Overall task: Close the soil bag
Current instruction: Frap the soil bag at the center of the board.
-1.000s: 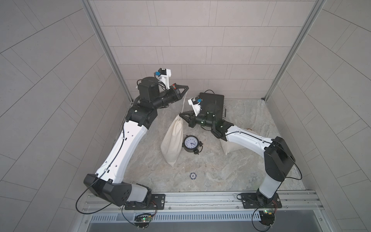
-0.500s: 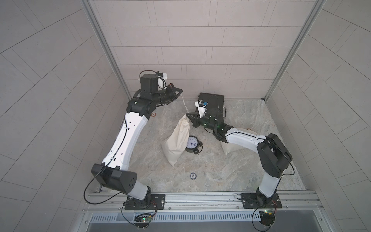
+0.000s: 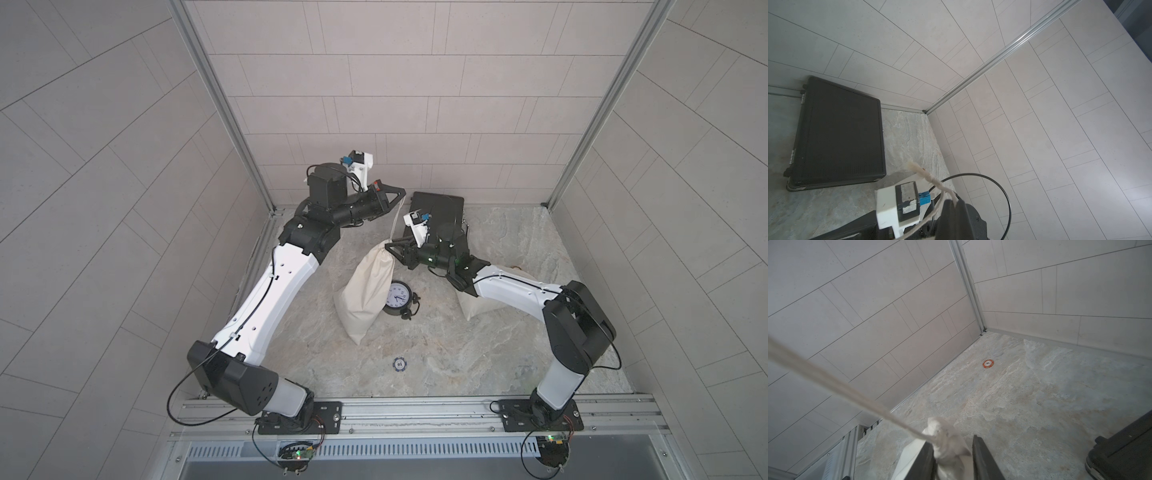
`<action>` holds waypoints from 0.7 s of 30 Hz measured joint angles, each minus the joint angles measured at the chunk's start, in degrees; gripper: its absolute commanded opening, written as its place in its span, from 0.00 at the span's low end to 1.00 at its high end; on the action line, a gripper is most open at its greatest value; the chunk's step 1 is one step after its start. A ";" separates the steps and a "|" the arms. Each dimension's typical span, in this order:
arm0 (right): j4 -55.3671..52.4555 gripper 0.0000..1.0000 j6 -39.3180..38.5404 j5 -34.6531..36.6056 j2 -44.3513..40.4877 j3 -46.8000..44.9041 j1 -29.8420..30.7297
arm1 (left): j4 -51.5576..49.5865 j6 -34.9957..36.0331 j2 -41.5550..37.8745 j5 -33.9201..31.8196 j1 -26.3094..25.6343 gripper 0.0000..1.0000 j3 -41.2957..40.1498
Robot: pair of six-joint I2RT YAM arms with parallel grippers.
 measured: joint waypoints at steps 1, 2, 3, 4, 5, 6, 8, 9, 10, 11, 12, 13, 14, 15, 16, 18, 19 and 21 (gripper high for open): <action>-0.11 0.44 0.09 -0.44 -0.28 -0.07 0.00 | 1.11 0.00 0.00 0.00 -0.13 0.00 -0.50; -0.13 0.48 0.02 -0.87 -0.59 -0.07 0.00 | 1.92 -0.02 0.00 0.02 -0.17 0.00 -0.79; -0.11 0.51 0.02 -1.22 -1.01 -0.07 0.02 | 2.89 -0.02 0.00 0.00 -0.24 0.00 -1.11; -0.11 0.53 0.13 -1.60 -1.38 -0.07 0.02 | 3.54 -0.04 0.00 0.00 -0.24 0.00 -1.31; 0.07 0.53 0.11 -1.92 -1.84 -0.02 0.02 | 4.22 -0.04 0.00 0.00 -0.26 0.00 -1.49; 0.20 0.54 -0.07 -2.12 -2.19 0.02 0.02 | 4.63 -0.04 0.00 0.02 -0.28 0.00 -1.53; 0.37 0.54 0.04 -2.45 -2.54 0.76 0.02 | 5.40 -0.04 0.00 0.00 -0.26 0.00 -1.55; 0.37 0.52 0.09 -2.54 -2.51 1.38 0.02 | 5.75 -0.04 0.00 0.00 -0.28 0.00 -1.55; 0.37 0.50 0.09 -2.60 -2.49 1.97 0.02 | 6.08 -0.04 0.00 0.00 -0.28 0.00 -1.55; 0.37 0.48 0.13 -2.71 -2.47 2.51 0.02 | 6.23 -0.04 0.00 0.00 -0.33 0.00 -1.55; 0.39 0.45 0.22 -2.82 -2.38 3.13 0.02 | 6.29 -0.04 0.00 -0.02 -0.37 0.00 -1.55; 0.39 0.42 0.26 -2.86 -2.23 3.74 0.02 | 6.32 -0.04 0.00 -0.02 -0.42 0.00 -1.55; 0.52 0.39 0.42 -2.95 -1.99 4.39 0.04 | 6.29 -0.04 -0.02 -0.04 -0.48 0.00 -1.55; 0.81 0.36 0.55 -2.99 -1.60 4.96 0.07 | 6.29 -0.04 -0.02 -0.04 -0.50 0.00 -1.55; 1.09 0.31 0.59 -3.04 -1.07 5.57 0.09 | 6.29 -0.04 -0.02 -0.04 -0.50 0.00 -1.55; 1.49 0.21 0.81 -3.26 0.20 6.36 0.20 | 6.29 -0.04 -0.02 -0.04 -0.52 0.00 -1.55; 1.64 0.16 0.96 -3.28 0.81 6.54 0.22 | 6.27 -0.02 -0.02 -0.07 -0.52 0.00 -1.55; 1.62 0.09 1.25 -3.41 2.27 6.62 0.31 | 5.97 0.11 -0.02 -0.28 -0.52 0.00 -1.53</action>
